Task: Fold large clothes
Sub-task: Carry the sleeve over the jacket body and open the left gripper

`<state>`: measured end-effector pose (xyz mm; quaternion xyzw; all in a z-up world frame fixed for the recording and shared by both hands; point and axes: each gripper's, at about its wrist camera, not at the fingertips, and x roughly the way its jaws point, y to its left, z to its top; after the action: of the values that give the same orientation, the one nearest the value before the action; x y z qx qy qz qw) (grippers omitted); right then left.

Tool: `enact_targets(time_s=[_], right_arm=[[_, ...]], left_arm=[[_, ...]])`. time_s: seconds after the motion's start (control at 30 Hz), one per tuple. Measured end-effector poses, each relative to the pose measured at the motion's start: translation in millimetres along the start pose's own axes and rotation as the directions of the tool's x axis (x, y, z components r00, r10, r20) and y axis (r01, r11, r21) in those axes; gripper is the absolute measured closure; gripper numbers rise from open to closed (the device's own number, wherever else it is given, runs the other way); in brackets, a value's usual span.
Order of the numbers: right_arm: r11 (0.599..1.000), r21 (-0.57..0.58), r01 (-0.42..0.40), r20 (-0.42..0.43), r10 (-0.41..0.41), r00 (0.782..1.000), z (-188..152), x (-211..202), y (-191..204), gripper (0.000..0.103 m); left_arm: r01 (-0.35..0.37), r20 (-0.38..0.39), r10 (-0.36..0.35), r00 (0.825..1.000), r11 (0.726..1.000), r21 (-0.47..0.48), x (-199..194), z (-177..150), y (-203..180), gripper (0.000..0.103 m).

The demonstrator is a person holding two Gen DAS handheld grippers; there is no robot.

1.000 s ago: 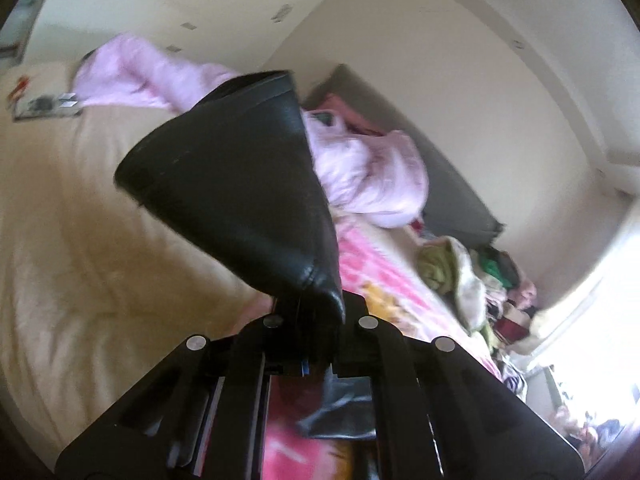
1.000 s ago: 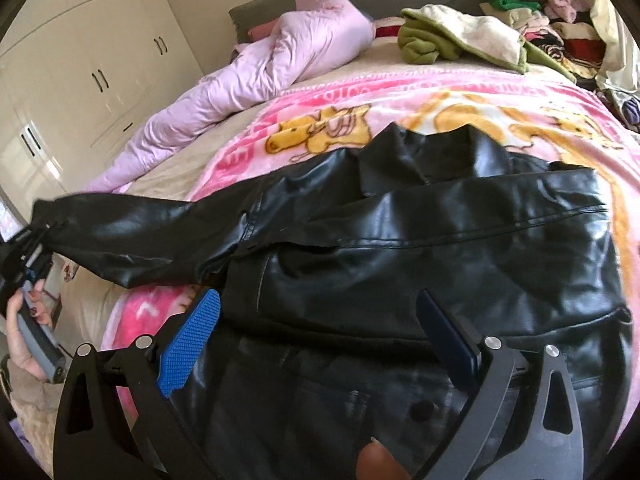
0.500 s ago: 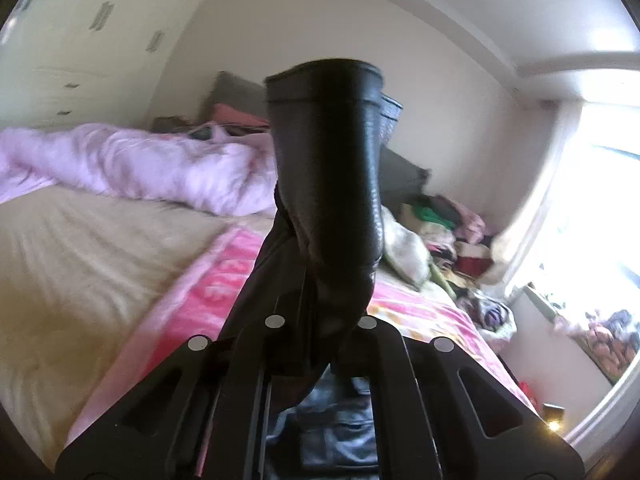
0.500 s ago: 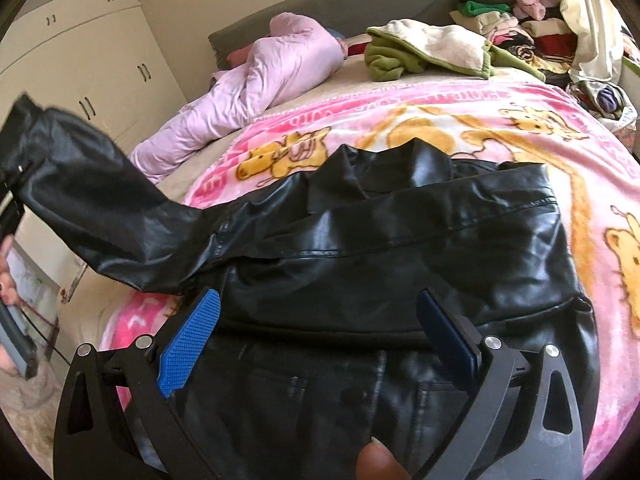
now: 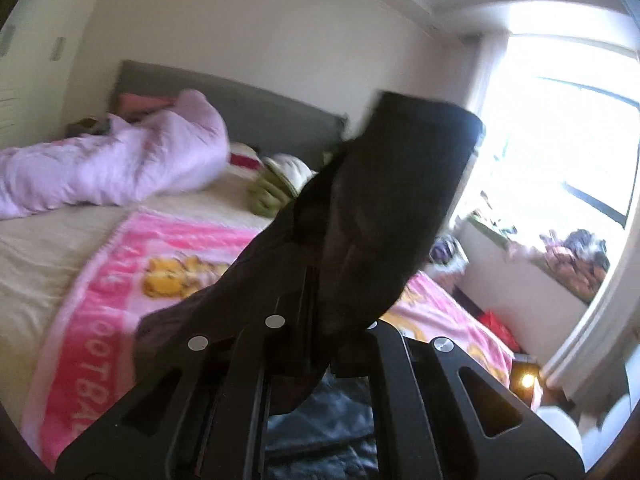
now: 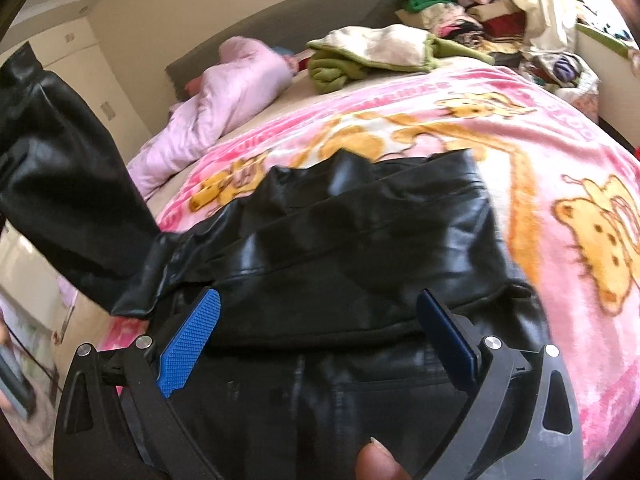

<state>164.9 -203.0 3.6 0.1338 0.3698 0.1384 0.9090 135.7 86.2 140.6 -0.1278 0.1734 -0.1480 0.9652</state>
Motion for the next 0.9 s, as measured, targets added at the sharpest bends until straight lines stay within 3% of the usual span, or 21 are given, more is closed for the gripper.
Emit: enact_targets(time_s=[0.23, 0.43, 0.6, 0.63, 0.73, 0.83, 0.9], right_arm=[[0.993, 0.105, 0.057, 0.019, -0.060, 0.998, 1, -11, -46, 0.005], [0.973, 0.197, 0.123, 0.024, -0.130, 0.991, 0, -21, -85, 0.005], [0.961, 0.250, 0.121, 0.021, -0.130, 0.991, -2, -26, -101, 0.005], [0.958, 0.264, 0.109, 0.018, -0.118, 0.993, -2, -26, -104, 0.005], [0.949, 0.311, 0.043, 0.009, -0.048, 0.999, -2, -23, -108, 0.005], [0.944, 0.329, 0.010, -0.007, -0.008, 1.000, -2, -16, -104, 0.005], [0.942, 0.335, -0.012, -0.024, 0.021, 1.000, -3, -9, -101, 0.005]], left_arm=[[0.050, -0.164, -0.033, 0.986, 0.994, 0.099, 51, -53, -35, 0.102], [0.072, -0.283, -0.030, 0.959, 0.988, 0.139, 82, -90, -47, 0.100], [0.085, -0.352, -0.027, 0.936, 0.985, 0.149, 102, -117, -50, 0.095], [0.089, -0.372, -0.024, 0.928, 0.983, 0.158, 106, -124, -51, 0.089], [0.075, -0.427, 0.015, 0.904, 0.978, 0.193, 116, -141, -54, 0.052], [0.064, -0.459, 0.051, 0.887, 0.971, 0.230, 122, -158, -56, 0.049], [0.070, -0.494, 0.070, 0.867, 0.963, 0.259, 125, -168, -58, 0.041]])
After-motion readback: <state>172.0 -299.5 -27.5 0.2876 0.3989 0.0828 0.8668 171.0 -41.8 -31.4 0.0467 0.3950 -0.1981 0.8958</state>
